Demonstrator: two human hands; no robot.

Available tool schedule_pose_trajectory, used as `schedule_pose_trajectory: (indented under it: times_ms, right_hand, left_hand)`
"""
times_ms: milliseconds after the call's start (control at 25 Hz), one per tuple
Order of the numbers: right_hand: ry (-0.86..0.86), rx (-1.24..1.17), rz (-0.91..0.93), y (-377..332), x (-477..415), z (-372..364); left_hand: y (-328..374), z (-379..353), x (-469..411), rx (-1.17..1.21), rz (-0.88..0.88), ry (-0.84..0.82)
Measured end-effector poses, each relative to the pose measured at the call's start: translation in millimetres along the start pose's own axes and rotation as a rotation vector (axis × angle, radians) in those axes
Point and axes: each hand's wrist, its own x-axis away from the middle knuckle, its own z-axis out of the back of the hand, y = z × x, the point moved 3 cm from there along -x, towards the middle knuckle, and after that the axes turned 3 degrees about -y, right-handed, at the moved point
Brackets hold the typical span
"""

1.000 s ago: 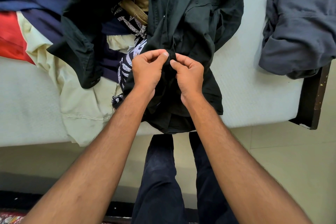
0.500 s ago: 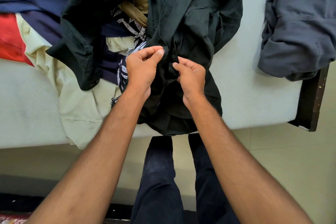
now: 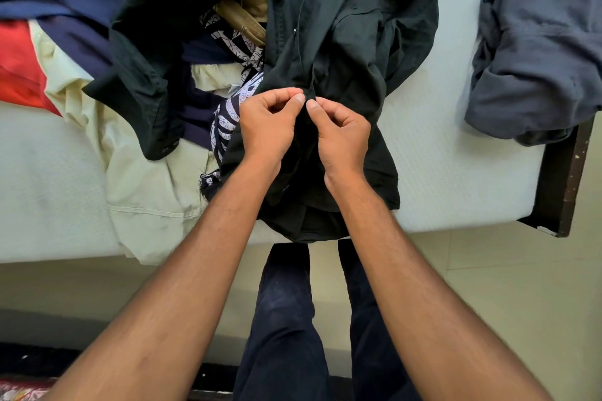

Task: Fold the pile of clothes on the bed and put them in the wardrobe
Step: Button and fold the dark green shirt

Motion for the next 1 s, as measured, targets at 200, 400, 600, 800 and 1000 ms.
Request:
schedule_pose_trajectory:
  times_ms: [200,400,600,800,1000]
  right_hand:
    - [0.01,0.017,-0.02,0.9,-2.2,-2.5]
    - [0.036,-0.001,-0.037,1.9,-3.4,-6.8]
    - [0.026,-0.069,-0.089,3.4,-1.0,-5.7]
    - [-0.027,-0.061,-0.094,2.3,0.3,-4.8]
    - [-0.039,-0.012,-0.042,2.1,1.8,-2.5]
  left_hand:
    - [-6.6,1.5,-4.2,0.09,0.115,-0.042]
    - [-6.4,1.4,-4.8,0.079,0.12,-0.05]
    - [-4.4,0.0,-4.5,0.056,0.077,-0.042]
    - [-3.1,0.3,-4.5,0.046,0.074,-0.038]
    - [-3.1,0.4,-7.9,0.008,0.072,-0.073]
